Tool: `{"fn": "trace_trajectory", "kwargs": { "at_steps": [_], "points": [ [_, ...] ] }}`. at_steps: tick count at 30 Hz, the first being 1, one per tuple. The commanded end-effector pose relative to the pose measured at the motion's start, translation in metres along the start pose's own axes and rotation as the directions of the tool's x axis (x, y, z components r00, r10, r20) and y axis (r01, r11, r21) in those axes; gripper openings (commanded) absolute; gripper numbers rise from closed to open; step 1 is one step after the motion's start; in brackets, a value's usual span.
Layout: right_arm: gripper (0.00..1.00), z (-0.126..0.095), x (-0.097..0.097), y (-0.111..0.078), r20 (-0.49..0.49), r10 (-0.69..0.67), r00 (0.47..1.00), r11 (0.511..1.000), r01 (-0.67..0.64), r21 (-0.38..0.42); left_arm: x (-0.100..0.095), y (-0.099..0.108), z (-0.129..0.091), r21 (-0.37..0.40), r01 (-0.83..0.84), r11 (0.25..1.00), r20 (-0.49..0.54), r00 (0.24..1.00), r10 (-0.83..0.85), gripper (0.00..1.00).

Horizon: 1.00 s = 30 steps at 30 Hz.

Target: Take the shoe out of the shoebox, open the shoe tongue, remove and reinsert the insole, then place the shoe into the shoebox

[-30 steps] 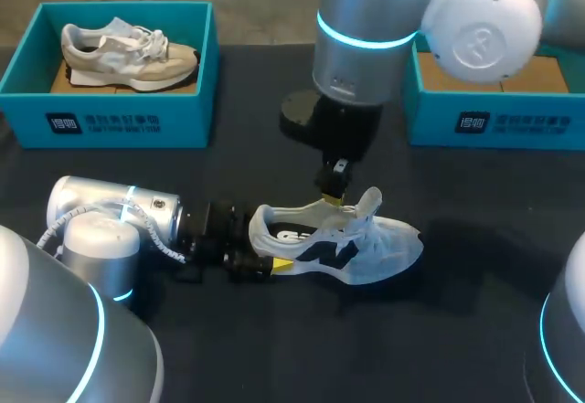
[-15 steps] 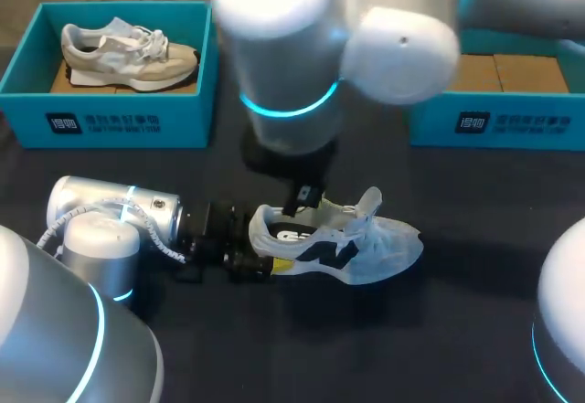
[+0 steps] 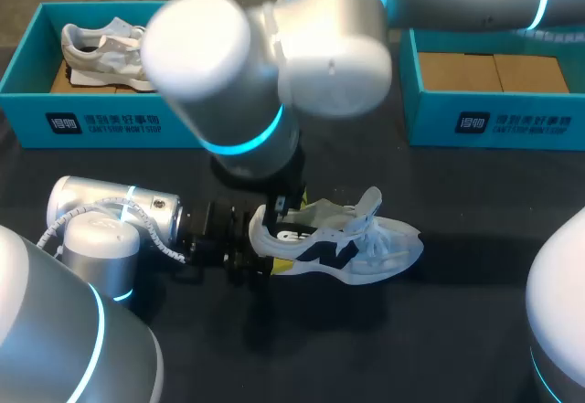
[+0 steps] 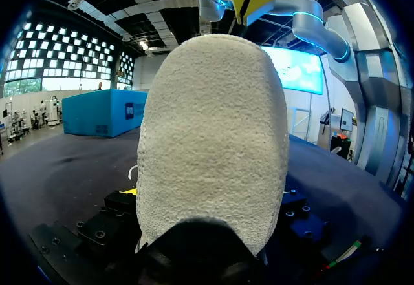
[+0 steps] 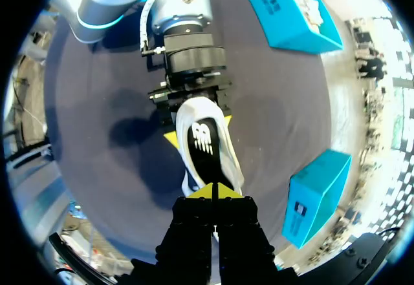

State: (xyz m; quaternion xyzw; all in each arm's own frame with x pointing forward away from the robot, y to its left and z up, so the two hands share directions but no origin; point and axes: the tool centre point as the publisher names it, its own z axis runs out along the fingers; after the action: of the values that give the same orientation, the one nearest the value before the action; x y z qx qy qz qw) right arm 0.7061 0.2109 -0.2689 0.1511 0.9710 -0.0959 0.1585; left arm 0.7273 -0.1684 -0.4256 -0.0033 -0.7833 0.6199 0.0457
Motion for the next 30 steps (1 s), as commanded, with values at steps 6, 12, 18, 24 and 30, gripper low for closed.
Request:
{"fn": "trace_trajectory", "kwargs": {
  "at_steps": [6,12,18,24,30],
  "points": [
    [0.0,0.042,0.007,-0.009,0.047,-0.059,0.997,0.995,0.063,-0.08,0.0,0.0,0.0,0.0,0.0,1.0,0.003,1.0,0.0,0.0],
    [0.0,0.055,0.001,-0.01,0.044,-0.065,0.997,0.994,0.069,-0.084,0.0,0.0,0.0,0.0,0.0,1.0,0.003,1.0,0.0,0.0],
    [0.0,0.074,-0.006,-0.007,0.048,-0.095,0.994,0.99,0.099,-0.097,0.0,0.0,0.0,0.0,0.0,1.0,0.003,1.0,0.0,0.0],
    [0.0,0.093,-0.009,-0.004,0.074,-0.094,0.993,0.986,0.103,-0.133,0.0,0.0,0.0,0.0,0.0,1.0,0.003,1.0,0.0,0.0],
    [0.0,0.107,-0.004,-0.004,0.048,-0.097,0.994,0.986,0.102,-0.132,0.0,0.0,0.0,0.0,0.0,1.0,0.003,1.0,0.0,0.0]
  ]
}}
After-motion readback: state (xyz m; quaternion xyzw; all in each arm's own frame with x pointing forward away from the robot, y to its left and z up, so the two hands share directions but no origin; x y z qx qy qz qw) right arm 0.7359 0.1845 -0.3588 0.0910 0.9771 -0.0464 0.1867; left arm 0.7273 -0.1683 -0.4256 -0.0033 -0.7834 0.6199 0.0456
